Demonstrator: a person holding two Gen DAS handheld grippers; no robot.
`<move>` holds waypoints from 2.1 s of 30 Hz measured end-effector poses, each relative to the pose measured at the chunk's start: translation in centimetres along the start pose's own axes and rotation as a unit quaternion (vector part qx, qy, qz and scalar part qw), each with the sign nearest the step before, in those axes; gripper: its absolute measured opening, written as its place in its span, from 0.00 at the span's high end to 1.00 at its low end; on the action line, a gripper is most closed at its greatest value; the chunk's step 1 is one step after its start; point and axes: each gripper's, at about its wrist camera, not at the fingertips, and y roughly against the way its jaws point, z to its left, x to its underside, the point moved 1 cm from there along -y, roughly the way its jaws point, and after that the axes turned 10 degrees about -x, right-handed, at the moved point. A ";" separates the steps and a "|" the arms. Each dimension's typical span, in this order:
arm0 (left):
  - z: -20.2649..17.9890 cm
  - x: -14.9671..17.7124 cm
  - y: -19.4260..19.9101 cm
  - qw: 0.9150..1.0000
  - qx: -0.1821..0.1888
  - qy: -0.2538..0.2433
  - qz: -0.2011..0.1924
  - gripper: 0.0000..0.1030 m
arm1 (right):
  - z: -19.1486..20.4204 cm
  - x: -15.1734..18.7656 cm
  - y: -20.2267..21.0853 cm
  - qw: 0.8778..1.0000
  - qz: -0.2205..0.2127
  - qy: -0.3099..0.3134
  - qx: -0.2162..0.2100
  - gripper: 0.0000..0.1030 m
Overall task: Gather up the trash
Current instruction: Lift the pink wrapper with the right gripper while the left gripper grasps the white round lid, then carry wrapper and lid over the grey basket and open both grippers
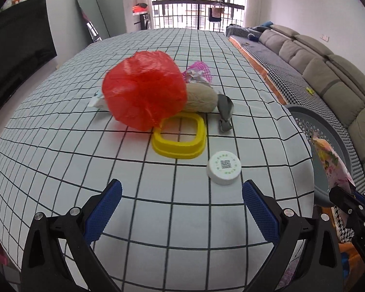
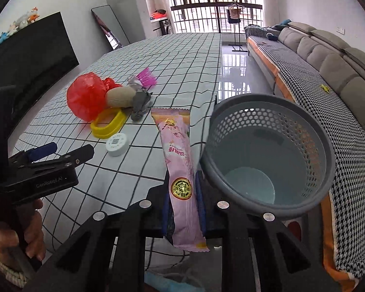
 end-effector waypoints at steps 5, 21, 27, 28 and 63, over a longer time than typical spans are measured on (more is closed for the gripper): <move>-1.7 -0.7 -1.9 1.000 -0.004 0.004 0.028 0.06 | -2.3 0.4 0.4 1.000 0.001 -0.019 -0.003 0.82; -5.0 -1.2 -3.4 0.999 -0.003 -0.015 0.037 0.34 | -6.0 0.9 1.1 0.999 -0.007 -0.054 -0.003 0.82; -5.6 -0.7 -2.4 0.999 0.017 -0.024 0.030 0.63 | -6.6 1.0 1.1 0.998 -0.011 -0.060 -0.003 0.82; -5.6 -0.6 -2.3 0.999 0.020 -0.025 0.030 0.63 | -6.7 1.0 1.1 0.998 -0.012 -0.061 -0.003 0.82; -22.0 -3.7 -0.5 0.984 0.105 -0.145 0.011 0.62 | -17.0 -1.7 0.5 0.993 0.010 -0.108 0.052 0.82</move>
